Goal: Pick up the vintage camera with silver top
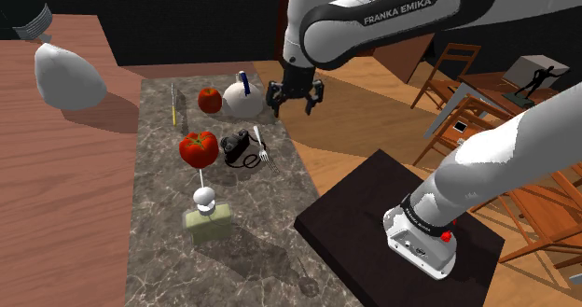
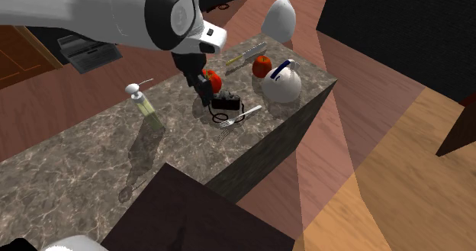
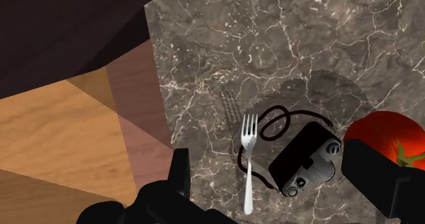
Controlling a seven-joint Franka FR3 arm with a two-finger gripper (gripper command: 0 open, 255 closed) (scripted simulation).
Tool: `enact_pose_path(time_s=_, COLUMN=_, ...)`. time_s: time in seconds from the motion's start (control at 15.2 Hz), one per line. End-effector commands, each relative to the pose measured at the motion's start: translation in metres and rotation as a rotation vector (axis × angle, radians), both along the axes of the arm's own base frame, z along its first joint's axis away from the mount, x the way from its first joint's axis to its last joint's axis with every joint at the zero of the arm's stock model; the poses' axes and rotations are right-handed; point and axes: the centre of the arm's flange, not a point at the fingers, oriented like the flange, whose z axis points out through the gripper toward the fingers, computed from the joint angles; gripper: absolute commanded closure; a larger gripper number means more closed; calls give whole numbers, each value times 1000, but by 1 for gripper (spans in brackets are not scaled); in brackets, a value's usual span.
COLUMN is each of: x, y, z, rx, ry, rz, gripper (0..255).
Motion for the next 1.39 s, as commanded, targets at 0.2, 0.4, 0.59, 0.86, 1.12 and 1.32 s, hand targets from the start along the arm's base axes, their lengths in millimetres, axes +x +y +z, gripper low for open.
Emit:
enact_pose_path(time_s=0.2, x=39, y=26, z=-48, rx=-2, ry=-6, rz=-102, gripper=0)
enact_pose_path(time_s=0.4, x=64, y=39, z=-76, rx=-4, ry=-8, rz=-162, gripper=0)
enact_pose_path(time_s=0.59, x=90, y=50, z=-103, rx=-7, ry=-11, rz=-221, gripper=0)
enact_pose_path(time_s=0.86, x=126, y=62, z=-140, rx=-10, ry=-15, rz=-301, gripper=0)
enact_pose_path(time_s=1.12, x=163, y=70, z=-176, rx=-13, ry=-19, rz=-380, gripper=0)
enact_pose_path(time_s=1.32, x=191, y=75, z=-204, rx=-15, ry=-22, rz=-440, gripper=0)
